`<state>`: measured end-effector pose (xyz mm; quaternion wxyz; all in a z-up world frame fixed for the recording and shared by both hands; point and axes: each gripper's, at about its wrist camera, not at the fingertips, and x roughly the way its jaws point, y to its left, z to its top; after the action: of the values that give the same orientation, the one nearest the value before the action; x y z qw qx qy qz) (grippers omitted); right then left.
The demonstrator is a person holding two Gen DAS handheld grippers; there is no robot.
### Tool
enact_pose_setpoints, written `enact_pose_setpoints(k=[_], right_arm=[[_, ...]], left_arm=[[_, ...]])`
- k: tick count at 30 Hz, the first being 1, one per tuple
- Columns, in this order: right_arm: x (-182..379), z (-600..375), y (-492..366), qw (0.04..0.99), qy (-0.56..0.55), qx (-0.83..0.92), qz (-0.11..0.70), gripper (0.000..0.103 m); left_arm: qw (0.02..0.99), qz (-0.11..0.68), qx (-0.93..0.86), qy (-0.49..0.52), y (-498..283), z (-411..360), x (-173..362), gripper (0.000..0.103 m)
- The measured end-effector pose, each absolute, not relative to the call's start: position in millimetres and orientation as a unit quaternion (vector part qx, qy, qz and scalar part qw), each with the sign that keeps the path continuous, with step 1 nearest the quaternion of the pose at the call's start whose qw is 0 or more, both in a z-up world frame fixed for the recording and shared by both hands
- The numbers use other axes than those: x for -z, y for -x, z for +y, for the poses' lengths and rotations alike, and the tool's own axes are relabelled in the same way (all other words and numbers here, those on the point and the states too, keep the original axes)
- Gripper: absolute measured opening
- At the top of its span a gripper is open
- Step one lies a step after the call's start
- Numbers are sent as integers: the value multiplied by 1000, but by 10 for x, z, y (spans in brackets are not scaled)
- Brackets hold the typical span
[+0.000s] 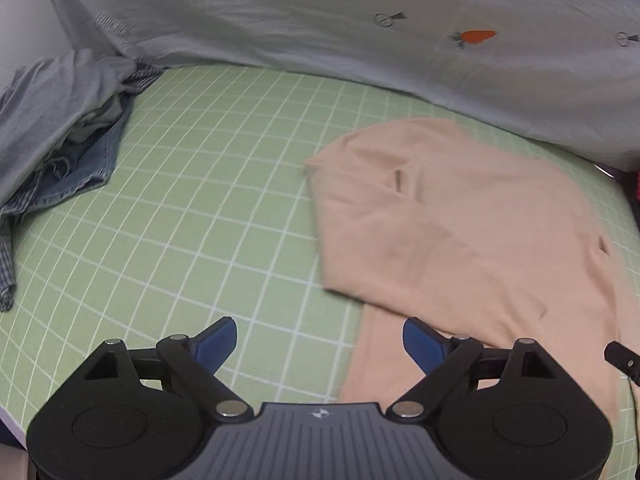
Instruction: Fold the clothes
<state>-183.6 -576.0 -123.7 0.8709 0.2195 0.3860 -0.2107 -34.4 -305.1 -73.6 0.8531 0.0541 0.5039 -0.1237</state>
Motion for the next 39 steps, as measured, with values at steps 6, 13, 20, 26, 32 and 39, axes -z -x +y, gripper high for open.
enact_pose_setpoints(k=[6, 13, 20, 26, 32, 39], right_arm=[[1465, -5565, 1312, 865, -243, 134, 419, 69], [1656, -5407, 1057, 857, -224, 68, 459, 10], [1491, -5536, 1047, 880, -202, 43, 428, 4], [1109, -6053, 1170, 915, -197, 99, 338, 4], [880, -7002, 1446, 911, -183, 248, 273, 4], [849, -7626, 1848, 858, -141, 402, 287, 16]], left_arm=[[843, 526, 90, -60, 135, -2758, 877, 91], [837, 535, 97, -62, -23, -2846, 975, 91], [837, 530, 109, -82, -124, -3075, 949, 91], [846, 509, 114, -109, -183, -3276, 811, 91], [853, 501, 113, -96, -167, -3345, 748, 91], [858, 495, 115, -77, -74, -3359, 703, 91]])
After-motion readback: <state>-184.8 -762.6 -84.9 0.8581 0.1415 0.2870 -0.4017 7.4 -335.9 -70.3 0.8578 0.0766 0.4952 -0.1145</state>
